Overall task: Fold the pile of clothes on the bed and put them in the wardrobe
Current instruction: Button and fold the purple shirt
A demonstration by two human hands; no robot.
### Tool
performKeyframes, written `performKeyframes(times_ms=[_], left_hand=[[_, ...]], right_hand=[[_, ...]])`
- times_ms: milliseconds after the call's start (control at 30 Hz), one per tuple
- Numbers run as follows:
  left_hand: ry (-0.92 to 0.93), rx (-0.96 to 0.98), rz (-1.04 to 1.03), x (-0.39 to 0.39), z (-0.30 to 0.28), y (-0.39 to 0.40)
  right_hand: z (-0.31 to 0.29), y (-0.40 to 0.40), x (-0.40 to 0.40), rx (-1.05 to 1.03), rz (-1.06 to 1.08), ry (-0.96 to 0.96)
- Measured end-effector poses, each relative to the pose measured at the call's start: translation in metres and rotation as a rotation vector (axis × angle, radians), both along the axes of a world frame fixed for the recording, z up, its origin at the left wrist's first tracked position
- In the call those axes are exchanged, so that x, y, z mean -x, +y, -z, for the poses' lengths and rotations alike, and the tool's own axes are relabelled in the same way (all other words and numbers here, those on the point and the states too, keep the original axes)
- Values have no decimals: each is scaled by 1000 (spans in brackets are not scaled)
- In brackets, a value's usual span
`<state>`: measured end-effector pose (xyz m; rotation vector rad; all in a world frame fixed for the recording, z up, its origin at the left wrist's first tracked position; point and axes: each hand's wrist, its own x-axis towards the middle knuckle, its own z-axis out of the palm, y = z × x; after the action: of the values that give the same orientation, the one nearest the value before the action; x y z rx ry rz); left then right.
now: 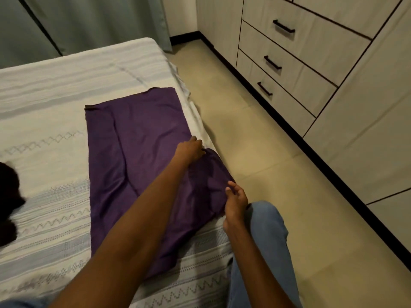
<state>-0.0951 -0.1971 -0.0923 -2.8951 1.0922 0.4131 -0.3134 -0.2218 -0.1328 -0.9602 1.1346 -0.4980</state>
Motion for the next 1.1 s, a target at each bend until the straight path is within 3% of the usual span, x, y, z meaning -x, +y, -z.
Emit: performKeyframes(times_ms=[100,300,467,533,600,733,833,1000,1100], left_hand=[[-24,-44,66,-8,-14,-8],[314,74,58,-21,-28,-4],[264,-82,3,-25,-18,-6],[212,-60,-4,-20,-18,-9],[272,34,-29,-19,-24,-9],[568,415,-186,-19,-55,21],[624,601,-245,-22,-78,59],[573,618,-312,-40,-85,141],[463,513,-258,-44,-73,183]], right_hand=[[2,6,-1,-81,80,-55],[1,3,-7,-184,148,-128],[-2,-14,-14,-347,198,-148],[-12,-15,-10,-375,231,-196],[-23,-11,-5,-357,263,-316],[-46,16,-2,-68,184,-415],[-58,50,-8,278,-15,-368],[-54,138,-21,787,-396,-351],[-29,189,-21,824,-629,-249]])
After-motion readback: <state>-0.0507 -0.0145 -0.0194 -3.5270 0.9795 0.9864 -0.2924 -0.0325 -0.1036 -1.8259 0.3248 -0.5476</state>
